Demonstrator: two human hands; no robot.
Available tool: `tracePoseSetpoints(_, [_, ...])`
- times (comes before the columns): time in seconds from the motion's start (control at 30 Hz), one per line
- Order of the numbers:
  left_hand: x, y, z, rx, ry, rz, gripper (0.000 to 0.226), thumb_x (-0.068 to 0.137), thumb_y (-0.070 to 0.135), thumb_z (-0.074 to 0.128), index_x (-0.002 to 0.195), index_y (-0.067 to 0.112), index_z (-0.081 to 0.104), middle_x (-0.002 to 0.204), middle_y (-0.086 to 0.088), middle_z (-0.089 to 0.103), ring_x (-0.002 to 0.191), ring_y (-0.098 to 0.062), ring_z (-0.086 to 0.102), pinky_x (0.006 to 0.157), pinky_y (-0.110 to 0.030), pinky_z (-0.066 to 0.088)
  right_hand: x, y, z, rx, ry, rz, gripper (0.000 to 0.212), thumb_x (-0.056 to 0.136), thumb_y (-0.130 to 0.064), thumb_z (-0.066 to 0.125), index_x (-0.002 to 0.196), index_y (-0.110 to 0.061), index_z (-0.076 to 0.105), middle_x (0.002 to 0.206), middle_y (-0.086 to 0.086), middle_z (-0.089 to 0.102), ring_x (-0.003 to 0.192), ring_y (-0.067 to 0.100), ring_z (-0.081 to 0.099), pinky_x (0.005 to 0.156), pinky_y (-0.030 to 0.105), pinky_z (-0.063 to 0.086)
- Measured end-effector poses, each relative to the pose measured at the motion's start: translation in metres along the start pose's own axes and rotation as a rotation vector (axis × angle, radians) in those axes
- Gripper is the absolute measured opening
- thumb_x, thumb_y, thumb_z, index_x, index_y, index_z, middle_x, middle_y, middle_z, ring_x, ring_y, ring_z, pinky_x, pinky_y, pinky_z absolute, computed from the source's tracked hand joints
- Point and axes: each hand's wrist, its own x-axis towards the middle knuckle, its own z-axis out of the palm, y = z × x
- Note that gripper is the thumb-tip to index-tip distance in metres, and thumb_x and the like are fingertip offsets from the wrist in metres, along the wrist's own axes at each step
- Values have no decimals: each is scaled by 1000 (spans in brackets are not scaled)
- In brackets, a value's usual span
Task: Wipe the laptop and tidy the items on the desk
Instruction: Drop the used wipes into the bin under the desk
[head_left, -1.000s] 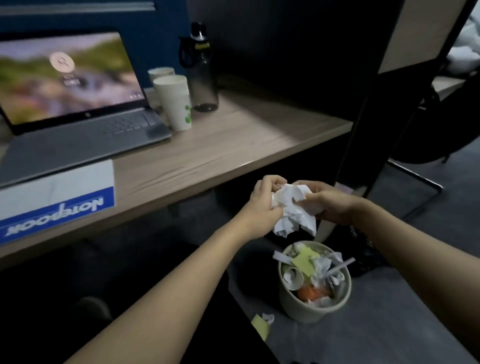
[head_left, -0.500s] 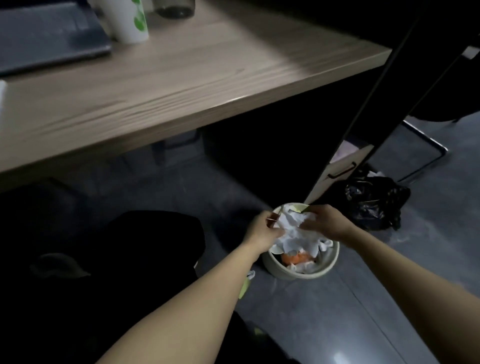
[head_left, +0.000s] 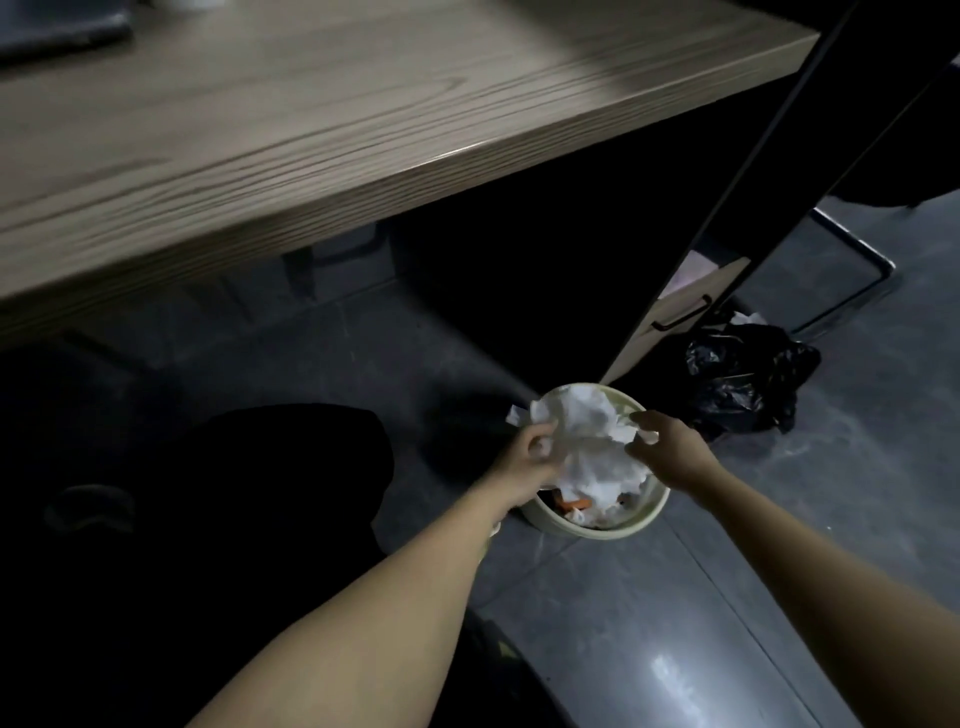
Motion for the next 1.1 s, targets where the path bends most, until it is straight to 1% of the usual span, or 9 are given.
tracePoseSetpoints(0.17, [-6, -8, -11, 73, 27, -17, 57, 88, 14, 67, 139, 17, 43, 139, -4, 50, 130, -18, 46, 110, -41, 39, -2, -7, 4, -49, -18, 11, 52, 87, -19, 66, 137, -13, 52, 102, 11, 72, 84, 19, 62, 74, 24, 40])
tracePoseSetpoints(0.23, [-8, -3, -13, 62, 17, -1, 62, 88, 8, 65, 144, 12, 39, 144, -2, 48, 133, -18, 45, 112, -40, 37, -4, -12, 4, -88, -19, -4, 51, 87, -20, 66, 136, -14, 53, 110, 12, 70, 92, 24, 64, 77, 26, 41])
tracePoseSetpoints(0.3, [-10, 1, -15, 62, 24, 13, 57, 90, 4, 61, 143, 10, 41, 140, 0, 49, 129, -14, 48, 108, -28, 40, -7, -19, 4, -118, -18, -24, 50, 87, -21, 66, 135, -14, 54, 122, 12, 66, 108, 28, 62, 84, 27, 41])
tracePoseSetpoints(0.4, [-14, 10, -19, 63, 29, 93, 34, 89, 2, 62, 117, 20, 57, 114, 11, 58, 98, 8, 55, 79, -3, 42, -10, -30, 5, -124, -21, -60, 44, 88, -20, 65, 132, -13, 57, 131, 8, 62, 115, 28, 59, 85, 26, 41])
tracePoseSetpoints(0.57, [-30, 32, -38, 87, 97, 151, 39, 93, 2, 57, 131, 6, 52, 134, -10, 58, 125, -23, 54, 101, -38, 44, -19, -60, 3, -140, -9, -156, 34, 89, -21, 66, 121, -14, 64, 128, 5, 63, 114, 26, 60, 94, 34, 47])
tracePoseSetpoints(0.67, [-45, 40, -60, 109, 136, 206, 36, 93, 4, 59, 129, 9, 55, 134, -10, 58, 125, -16, 49, 101, -27, 37, -26, -81, 1, -123, 8, -217, 31, 89, -19, 65, 119, -12, 64, 123, 7, 66, 109, 24, 62, 89, 31, 47])
tracePoseSetpoints(0.77, [-65, 47, -83, 121, 162, 258, 34, 92, 3, 60, 126, 8, 56, 132, -12, 60, 124, -18, 51, 105, -28, 37, -36, -110, -2, -110, 24, -317, 27, 90, -17, 65, 115, -9, 66, 115, 9, 69, 103, 25, 65, 87, 31, 48])
tracePoseSetpoints(0.9, [-98, 62, -107, 57, 218, 324, 30, 92, 2, 61, 122, 5, 57, 126, -17, 63, 107, -16, 58, 91, -23, 44, -60, -154, -9, -114, 61, -471, 17, 88, -21, 64, 102, -14, 71, 103, 3, 71, 95, 21, 66, 82, 34, 50])
tracePoseSetpoints(1.1, [-156, 100, -126, 40, 251, 498, 29, 91, -1, 62, 120, 0, 58, 121, -23, 64, 104, -16, 59, 81, -14, 47, -110, -217, -31, -89, 179, -655, 12, 88, -30, 66, 93, -19, 71, 86, -6, 70, 81, 10, 64, 72, 26, 47])
